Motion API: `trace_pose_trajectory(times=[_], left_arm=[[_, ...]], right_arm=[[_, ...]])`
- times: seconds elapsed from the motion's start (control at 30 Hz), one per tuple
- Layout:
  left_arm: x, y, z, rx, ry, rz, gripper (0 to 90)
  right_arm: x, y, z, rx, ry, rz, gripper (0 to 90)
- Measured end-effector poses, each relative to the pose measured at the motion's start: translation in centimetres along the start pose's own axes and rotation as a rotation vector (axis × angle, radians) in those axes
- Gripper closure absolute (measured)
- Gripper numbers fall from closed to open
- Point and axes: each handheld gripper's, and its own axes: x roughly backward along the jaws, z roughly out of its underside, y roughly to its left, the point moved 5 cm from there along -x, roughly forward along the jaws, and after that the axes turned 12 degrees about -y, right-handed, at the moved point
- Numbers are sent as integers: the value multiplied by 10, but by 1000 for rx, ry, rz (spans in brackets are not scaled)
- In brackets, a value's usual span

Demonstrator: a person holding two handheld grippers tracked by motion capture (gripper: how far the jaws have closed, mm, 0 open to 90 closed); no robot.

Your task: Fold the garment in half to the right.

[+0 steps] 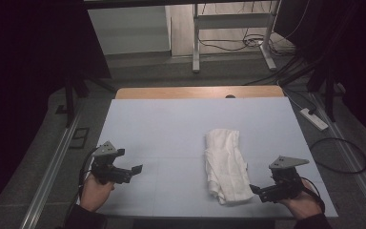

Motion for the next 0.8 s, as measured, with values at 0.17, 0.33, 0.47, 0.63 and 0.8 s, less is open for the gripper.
trace_pose_trajectory(times=[0.17,0.33,0.47,0.63,0.8], left_arm=[[7,-1,3,0,-5,-10,0],[13,-1,5,-3,-7,-24,0],[18,-2,8,4,-10,-33,0],[24,-1,11,6,-14,-48,0],[31,-1,14,17,-20,-64,0]], right_arm=[[3,-2,1,-5,4,14,0],[8,-3,3,-9,5,25,0],[11,-5,5,-18,2,34,0],[16,-6,7,-23,-3,42,0],[21,-8,9,-36,-6,51,0]])
